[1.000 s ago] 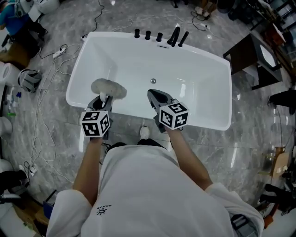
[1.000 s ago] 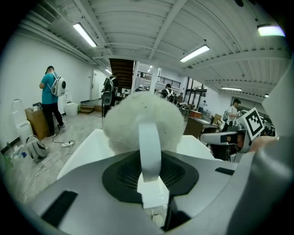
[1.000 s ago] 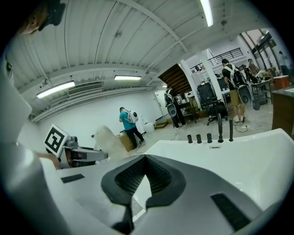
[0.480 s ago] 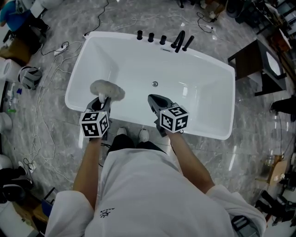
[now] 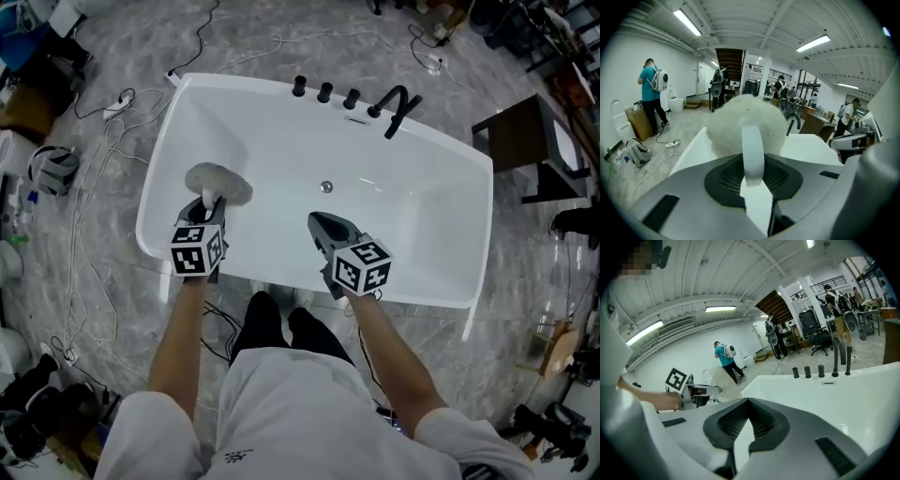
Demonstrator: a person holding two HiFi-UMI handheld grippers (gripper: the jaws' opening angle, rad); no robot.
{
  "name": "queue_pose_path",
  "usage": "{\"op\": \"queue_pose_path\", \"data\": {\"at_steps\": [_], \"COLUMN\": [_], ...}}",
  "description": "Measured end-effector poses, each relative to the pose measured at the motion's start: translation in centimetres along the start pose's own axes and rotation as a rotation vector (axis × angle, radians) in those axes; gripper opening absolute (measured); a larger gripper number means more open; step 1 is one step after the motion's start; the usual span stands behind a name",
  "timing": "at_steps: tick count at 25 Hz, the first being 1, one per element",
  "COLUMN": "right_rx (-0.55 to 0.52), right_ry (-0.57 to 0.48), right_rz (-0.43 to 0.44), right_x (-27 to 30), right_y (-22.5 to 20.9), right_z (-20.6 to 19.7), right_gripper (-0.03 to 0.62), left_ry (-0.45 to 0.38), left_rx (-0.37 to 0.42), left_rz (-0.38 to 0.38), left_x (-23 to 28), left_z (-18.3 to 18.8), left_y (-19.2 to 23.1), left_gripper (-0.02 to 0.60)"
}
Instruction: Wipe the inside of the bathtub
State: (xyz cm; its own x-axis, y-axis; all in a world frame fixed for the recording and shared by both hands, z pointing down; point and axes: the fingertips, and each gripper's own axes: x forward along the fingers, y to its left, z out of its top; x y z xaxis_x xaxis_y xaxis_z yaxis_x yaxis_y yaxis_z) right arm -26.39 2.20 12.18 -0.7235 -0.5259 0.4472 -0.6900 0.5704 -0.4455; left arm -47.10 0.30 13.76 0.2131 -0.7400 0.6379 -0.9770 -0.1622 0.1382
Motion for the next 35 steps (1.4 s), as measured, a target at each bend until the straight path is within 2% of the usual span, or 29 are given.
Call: {"op": "queue_pose_path", "data": {"at_steps": [6,15,24,28,35], "right_rx": [0.013,0.01,-0.007,0.012,-0.028], "right_ry": [-0.015,-0.014,0.021,0.001,0.01], "right_rz": [-0.026,-0.038,-0.091,-0.09,-0.076], "right_x": [7.2,16.3,22.2,24.9,28.8], "right_y": [-1.5,-4.7,-8.2,-8.2,-8.7], "right_z": [1.0,1.3,-2.2,-2.4,-3.3], "right_gripper": [0.02,0.02,0.02,0.021,0.021], "left_ry": [0.023,0.046,0.046,0.049,0.096], "left_rx": [0.009,0.025,0.07,0.061,0.105], "left_rz": [-0.006,0.003,0.036,0.066,0.092], "left_x": [5.9,15.9,26.3,29.3,34.1], "left_z": [0.8,0.7,0.2,-0.1,-1.9], "left_y": [6.3,12.2,18.2,21.5,25.0], "left_gripper": [0.098,0.098,0.098,0.098,0.098]}}
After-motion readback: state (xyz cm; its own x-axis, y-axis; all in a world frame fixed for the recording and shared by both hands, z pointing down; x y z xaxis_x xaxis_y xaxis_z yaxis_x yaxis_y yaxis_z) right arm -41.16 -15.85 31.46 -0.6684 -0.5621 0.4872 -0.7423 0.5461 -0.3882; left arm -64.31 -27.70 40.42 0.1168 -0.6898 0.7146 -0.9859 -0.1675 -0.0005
